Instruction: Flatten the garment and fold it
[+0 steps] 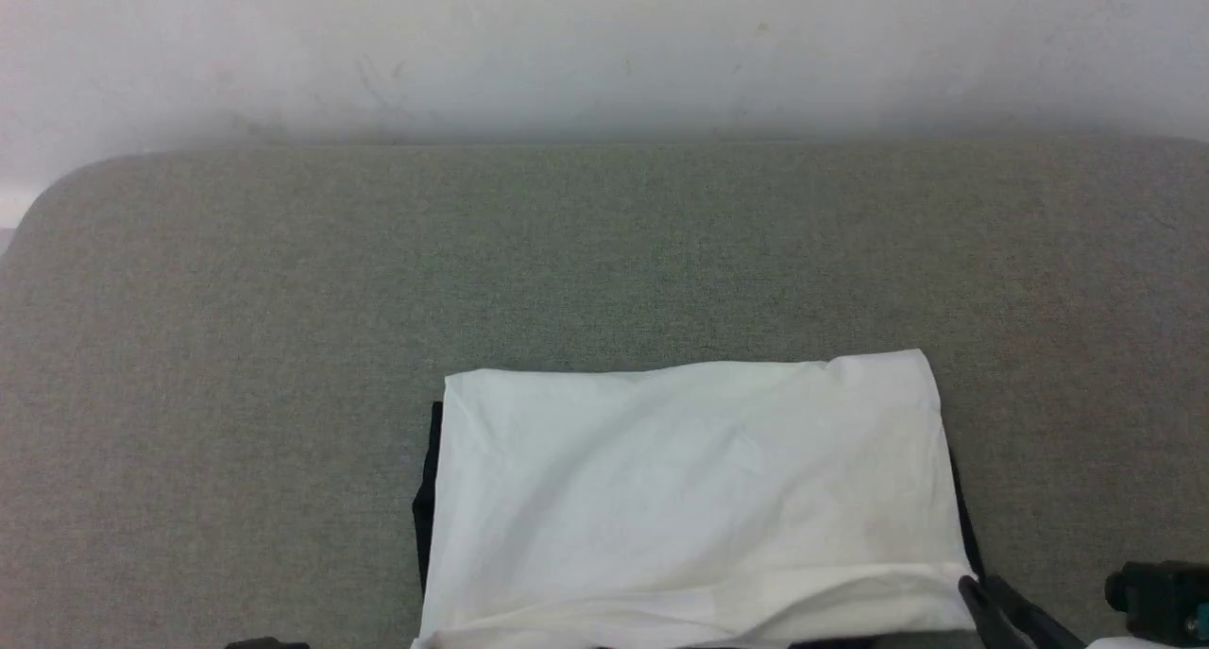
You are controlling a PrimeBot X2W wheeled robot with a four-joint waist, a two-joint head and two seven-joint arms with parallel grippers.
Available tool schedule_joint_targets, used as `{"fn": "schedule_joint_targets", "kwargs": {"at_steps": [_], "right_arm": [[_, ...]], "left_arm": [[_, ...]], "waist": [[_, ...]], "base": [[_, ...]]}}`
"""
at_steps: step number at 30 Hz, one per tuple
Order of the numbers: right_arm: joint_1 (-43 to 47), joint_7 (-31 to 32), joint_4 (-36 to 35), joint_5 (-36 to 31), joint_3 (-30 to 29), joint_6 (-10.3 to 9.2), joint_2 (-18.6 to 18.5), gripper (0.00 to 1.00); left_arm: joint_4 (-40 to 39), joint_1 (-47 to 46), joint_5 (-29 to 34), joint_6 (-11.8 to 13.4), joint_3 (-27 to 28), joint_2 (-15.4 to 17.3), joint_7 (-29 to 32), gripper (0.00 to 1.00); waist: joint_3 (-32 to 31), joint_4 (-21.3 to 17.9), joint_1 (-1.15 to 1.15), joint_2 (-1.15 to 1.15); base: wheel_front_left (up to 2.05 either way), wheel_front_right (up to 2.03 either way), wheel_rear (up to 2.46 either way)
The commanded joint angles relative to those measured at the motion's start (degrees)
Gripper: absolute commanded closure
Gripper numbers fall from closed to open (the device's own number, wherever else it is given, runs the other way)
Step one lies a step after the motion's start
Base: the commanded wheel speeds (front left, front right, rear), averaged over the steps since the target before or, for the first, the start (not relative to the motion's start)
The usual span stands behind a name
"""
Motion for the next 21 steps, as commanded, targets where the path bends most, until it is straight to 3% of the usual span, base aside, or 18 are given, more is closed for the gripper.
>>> {"fn": "schedule_joint_targets", "kwargs": {"at_steps": [1,3,5,6,15,21], "right_arm": [[-0.04,-0.53,0.60,-0.73,0.34,-0.05,-0.22,0.00],[-0.41,-0.86,1.43,-1.02,0.75,-0.05,-0.19,0.00],[-0.78,-1.16,2.08,-1.07,1.44,-0.05,-0.19,0.00],[-0.94,-1.14,2.10,-0.89,1.76,-0.05,-0.19,0.00],[-3.48,-1.19,-2.46,0.57,-2.24,-0.05,-0.56,0.00],[-8.21,-1.00,-2.13,-2.92,-7.55,-0.05,0.05,0.00]], "left_arm": [[1.84,-1.72,0.90,-0.33,-0.31,-0.98,-0.54,0.77],[3.65,-2.63,1.40,-0.03,-0.64,-1.92,-1.13,0.60],[4.66,-3.20,1.50,0.15,-0.83,-2.70,-1.61,0.06],[4.78,-3.33,1.30,0.24,-0.78,-3.04,-1.78,0.00],[-2.48,-2.61,-1.99,3.36,5.18,-4.00,-4.90,0.00],[-9.02,-5.42,4.89,8.64,11.32,-4.64,-14.06,0.00]], "waist": [[-0.63,-0.18,0.01,0.00],[-0.87,-0.26,0.01,0.00],[-1.00,-0.38,0.01,0.00],[-1.04,-0.45,0.01,0.00],[0.94,-0.85,0.01,0.00],[4.72,-0.16,0.01,0.00]], "base": [[0.00,0.00,0.00],[0.00,0.00,0.00],[0.00,0.00,0.00],[0.00,0.00,0.00],[0.00,0.00,0.00],[0.00,0.00,0.00]]}}
